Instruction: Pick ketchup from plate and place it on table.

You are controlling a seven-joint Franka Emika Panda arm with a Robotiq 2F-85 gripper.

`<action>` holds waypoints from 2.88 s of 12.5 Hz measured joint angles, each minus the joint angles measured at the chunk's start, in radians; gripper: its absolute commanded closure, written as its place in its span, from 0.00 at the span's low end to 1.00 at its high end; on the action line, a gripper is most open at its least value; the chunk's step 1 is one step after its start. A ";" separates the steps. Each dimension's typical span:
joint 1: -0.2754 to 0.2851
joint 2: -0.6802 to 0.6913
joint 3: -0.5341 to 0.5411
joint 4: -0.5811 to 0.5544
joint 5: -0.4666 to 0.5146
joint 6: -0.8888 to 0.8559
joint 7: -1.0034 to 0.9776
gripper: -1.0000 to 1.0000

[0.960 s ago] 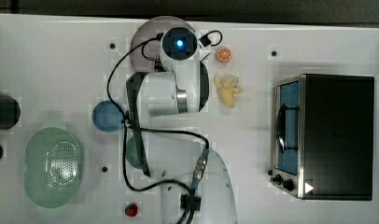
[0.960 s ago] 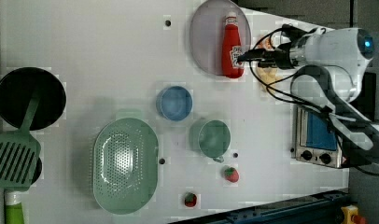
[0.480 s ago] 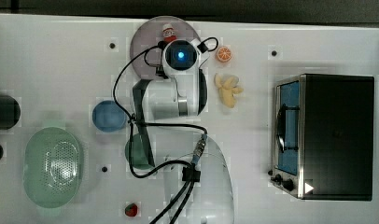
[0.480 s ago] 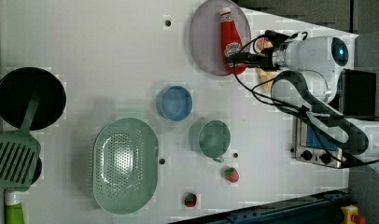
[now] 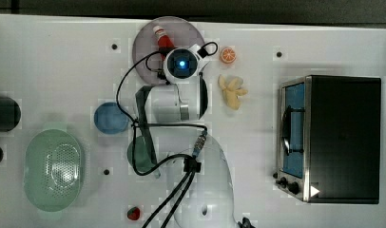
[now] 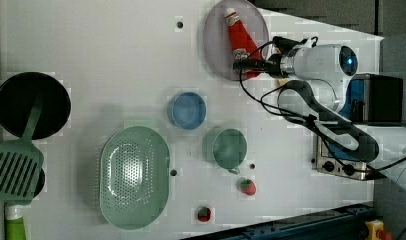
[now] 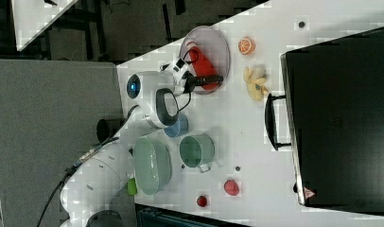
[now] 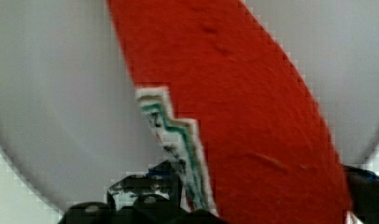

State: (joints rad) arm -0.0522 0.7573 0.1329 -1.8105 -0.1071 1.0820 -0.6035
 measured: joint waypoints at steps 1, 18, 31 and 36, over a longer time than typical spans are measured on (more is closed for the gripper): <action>0.003 -0.002 -0.002 0.000 0.000 0.005 0.000 0.28; -0.036 -0.608 -0.013 -0.077 0.074 -0.458 0.008 0.35; -0.065 -0.642 -0.075 -0.635 0.099 -0.190 0.114 0.35; -0.073 -0.501 -0.076 -0.650 0.105 -0.058 0.141 0.11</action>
State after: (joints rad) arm -0.1247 0.2561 0.0574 -2.4609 -0.0025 1.0244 -0.4626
